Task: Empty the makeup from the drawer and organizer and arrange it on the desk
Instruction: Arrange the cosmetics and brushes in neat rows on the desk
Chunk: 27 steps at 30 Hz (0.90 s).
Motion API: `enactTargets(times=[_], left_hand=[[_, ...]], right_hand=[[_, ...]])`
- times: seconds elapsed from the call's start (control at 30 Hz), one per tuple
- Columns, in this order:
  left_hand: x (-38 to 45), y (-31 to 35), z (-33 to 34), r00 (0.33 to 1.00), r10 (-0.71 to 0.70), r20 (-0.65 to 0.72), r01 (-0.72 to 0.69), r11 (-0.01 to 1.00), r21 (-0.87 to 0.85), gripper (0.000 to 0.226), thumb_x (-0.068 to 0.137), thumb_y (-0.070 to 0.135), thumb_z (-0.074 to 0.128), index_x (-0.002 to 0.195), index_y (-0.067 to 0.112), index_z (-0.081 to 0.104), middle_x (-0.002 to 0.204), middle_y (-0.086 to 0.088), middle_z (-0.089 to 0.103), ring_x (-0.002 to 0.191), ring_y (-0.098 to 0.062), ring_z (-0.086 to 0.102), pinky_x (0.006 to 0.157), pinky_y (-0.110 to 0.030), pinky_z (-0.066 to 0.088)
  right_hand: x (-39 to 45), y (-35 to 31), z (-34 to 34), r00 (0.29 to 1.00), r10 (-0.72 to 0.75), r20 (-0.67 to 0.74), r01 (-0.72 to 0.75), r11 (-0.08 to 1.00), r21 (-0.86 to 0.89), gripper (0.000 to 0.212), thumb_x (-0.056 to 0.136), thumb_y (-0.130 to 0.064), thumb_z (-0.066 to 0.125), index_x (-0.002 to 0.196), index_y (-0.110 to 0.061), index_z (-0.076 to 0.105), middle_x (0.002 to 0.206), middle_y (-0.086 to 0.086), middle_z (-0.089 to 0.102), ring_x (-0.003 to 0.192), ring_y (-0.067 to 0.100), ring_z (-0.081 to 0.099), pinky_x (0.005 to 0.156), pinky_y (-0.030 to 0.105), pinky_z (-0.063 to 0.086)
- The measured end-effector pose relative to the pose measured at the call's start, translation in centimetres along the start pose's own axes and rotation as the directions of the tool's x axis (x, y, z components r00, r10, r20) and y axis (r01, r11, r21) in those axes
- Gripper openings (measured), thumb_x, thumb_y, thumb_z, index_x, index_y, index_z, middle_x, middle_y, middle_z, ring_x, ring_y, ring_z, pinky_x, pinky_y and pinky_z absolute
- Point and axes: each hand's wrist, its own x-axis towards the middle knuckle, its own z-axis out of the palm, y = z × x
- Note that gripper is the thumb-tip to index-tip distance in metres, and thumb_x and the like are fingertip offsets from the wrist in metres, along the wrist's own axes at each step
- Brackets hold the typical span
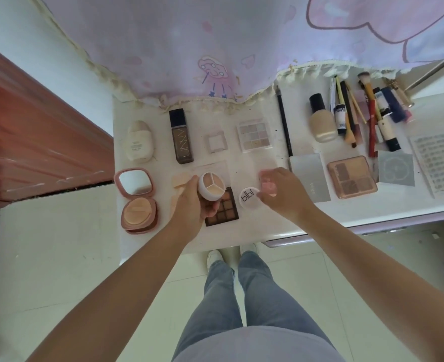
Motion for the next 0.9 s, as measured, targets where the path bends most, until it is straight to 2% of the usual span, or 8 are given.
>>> enactTargets(times=[0.13, 0.27, 0.47, 0.6, 0.67, 0.73, 0.77, 0.9], left_hand=[[-0.4, -0.3, -0.2, 0.999, -0.03, 0.044, 0.031, 0.999, -0.034, 0.043, 0.098, 0.025, 0.016, 0.081, 0.01, 0.052, 0.066, -0.012, 0.059, 0.037, -0.007, 0.044, 0.037, -0.015, 0.029], [-0.6, -0.8, -0.8, 0.997, -0.052, 0.056, 0.055, 0.997, -0.06, 0.041, 0.095, 0.023, 0.017, 0.081, 0.012, 0.054, 0.055, -0.004, 0.065, 0.045, -0.01, 0.041, 0.04, -0.017, 0.028], [-0.9, -1.8, -1.6, 0.989, -0.149, 0.017, 0.149, 0.989, -0.022, 0.035, 0.095, 0.022, 0.021, 0.088, 0.015, 0.054, 0.08, -0.011, 0.058, 0.053, -0.013, 0.048, 0.048, -0.021, 0.031], [-1.3, -2.9, -0.9, 0.967, -0.242, 0.084, 0.246, 0.969, -0.039, 0.034, 0.098, 0.027, 0.026, 0.09, 0.019, 0.057, 0.076, -0.007, 0.063, 0.052, -0.011, 0.054, 0.051, -0.022, 0.032], [-1.2, -3.7, 0.1, 0.944, -0.305, 0.123, 0.313, 0.949, -0.047, 0.034, 0.099, 0.03, 0.025, 0.091, 0.018, 0.056, 0.079, -0.009, 0.062, 0.052, -0.012, 0.058, 0.051, -0.021, 0.036], [-1.0, -4.5, 1.4, 0.921, -0.371, 0.117, 0.38, 0.923, -0.066, 0.035, 0.099, 0.032, 0.026, 0.092, 0.014, 0.055, 0.082, -0.011, 0.06, 0.051, -0.013, 0.061, 0.05, -0.021, 0.042], [-1.0, -4.9, 2.1, 0.91, -0.401, 0.101, 0.409, 0.909, -0.083, 0.035, 0.1, 0.032, 0.028, 0.092, 0.011, 0.055, 0.082, -0.012, 0.059, 0.055, -0.015, 0.061, 0.052, -0.021, 0.044], [-0.7, -5.7, 5.3, 0.885, -0.465, 0.032, 0.463, 0.869, -0.173, 0.034, 0.1, 0.03, 0.031, 0.087, 0.005, 0.05, 0.08, -0.016, 0.055, 0.067, -0.023, 0.053, 0.059, -0.025, 0.044]], right_hand=[[0.5, -0.4, 0.1, 0.956, -0.105, 0.274, 0.215, 0.885, -0.412, 0.077, 0.078, -0.042, 0.065, 0.141, -0.02, 0.026, 0.143, 0.0, 0.031, 0.133, 0.022, 0.023, 0.107, 0.034, 0.02], [1.6, -0.6, 0.8, 0.9, -0.213, 0.38, 0.409, 0.713, -0.569, 0.063, 0.083, -0.041, 0.056, 0.138, -0.02, 0.031, 0.138, -0.001, 0.035, 0.13, 0.022, 0.025, 0.105, 0.037, 0.021], [4.3, -1.6, 0.8, 0.944, -0.151, 0.294, 0.286, 0.821, -0.495, 0.061, 0.082, -0.035, 0.058, 0.136, -0.019, 0.035, 0.136, 0.001, 0.039, 0.128, 0.023, 0.028, 0.102, 0.035, 0.023], [4.2, -0.6, 0.1, 0.959, -0.136, 0.248, 0.237, 0.865, -0.441, 0.069, 0.08, -0.031, 0.064, 0.139, -0.018, 0.031, 0.138, 0.001, 0.039, 0.133, 0.023, 0.025, 0.106, 0.036, 0.02], [3.3, 0.7, -0.3, 0.948, -0.272, 0.166, 0.317, 0.858, -0.404, 0.062, 0.068, -0.019, 0.075, 0.125, -0.011, 0.052, 0.122, 0.009, 0.055, 0.12, 0.031, 0.045, 0.099, 0.047, 0.038], [2.5, 3.0, -0.2, 0.91, -0.411, 0.055, 0.402, 0.842, -0.358, 0.046, 0.052, -0.007, 0.076, 0.097, -0.003, 0.067, 0.091, 0.015, 0.068, 0.087, 0.037, 0.064, 0.067, 0.052, 0.055], [2.2, 4.0, -0.2, 0.899, -0.438, 0.024, 0.42, 0.843, -0.337, 0.042, 0.049, -0.004, 0.072, 0.09, -0.002, 0.068, 0.083, 0.015, 0.069, 0.077, 0.037, 0.066, 0.059, 0.05, 0.056], [0.8, 6.2, -0.6, 0.897, -0.442, -0.002, 0.425, 0.865, -0.267, 0.03, 0.059, -0.009, 0.063, 0.087, 0.0, 0.069, 0.08, 0.016, 0.07, 0.074, 0.034, 0.067, 0.072, 0.044, 0.054]])
